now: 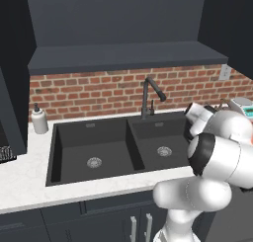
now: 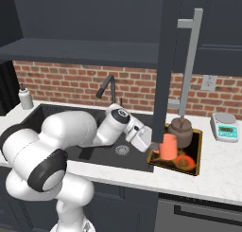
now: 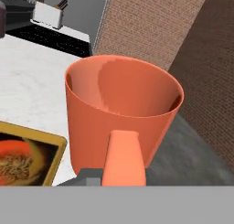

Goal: Pick the kettle from the counter and place it on the tray. Then pick the mug from the cabinet and place it on the tray. Then close the cabinet doors.

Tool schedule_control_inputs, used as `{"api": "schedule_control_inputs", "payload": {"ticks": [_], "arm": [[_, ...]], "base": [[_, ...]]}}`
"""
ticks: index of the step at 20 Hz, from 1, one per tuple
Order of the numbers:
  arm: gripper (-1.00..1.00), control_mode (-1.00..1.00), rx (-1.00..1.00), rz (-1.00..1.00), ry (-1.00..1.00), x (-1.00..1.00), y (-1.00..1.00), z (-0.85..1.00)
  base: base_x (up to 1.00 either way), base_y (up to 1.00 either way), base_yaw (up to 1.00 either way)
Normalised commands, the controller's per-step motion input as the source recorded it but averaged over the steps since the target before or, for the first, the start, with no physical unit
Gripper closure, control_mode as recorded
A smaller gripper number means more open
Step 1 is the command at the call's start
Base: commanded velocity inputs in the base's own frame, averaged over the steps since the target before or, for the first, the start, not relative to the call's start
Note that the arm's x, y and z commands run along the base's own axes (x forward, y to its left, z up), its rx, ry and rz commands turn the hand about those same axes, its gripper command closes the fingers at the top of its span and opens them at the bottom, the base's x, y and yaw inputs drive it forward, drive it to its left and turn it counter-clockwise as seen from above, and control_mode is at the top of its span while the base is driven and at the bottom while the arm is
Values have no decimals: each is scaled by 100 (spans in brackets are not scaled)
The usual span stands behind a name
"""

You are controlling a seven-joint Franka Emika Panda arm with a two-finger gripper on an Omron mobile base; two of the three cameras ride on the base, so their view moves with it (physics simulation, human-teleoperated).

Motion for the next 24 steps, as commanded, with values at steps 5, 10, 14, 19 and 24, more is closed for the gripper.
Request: {"api": "schedule_control_inputs", "payload": {"ticks": [5, 10, 14, 19, 24], "arm": [[100, -100, 4, 22, 0, 7, -8, -24], [100, -100, 12, 16, 0, 19, 0, -20], [100, -100, 13, 11, 0, 22, 0, -12], [100, -100, 7, 6, 0, 30, 0, -9], [100, -100, 2, 2, 0, 26, 0, -22]], "base": [[0, 0, 0], [0, 0, 0], [0, 0, 0], [0, 0, 0], [0, 0, 0]]}}
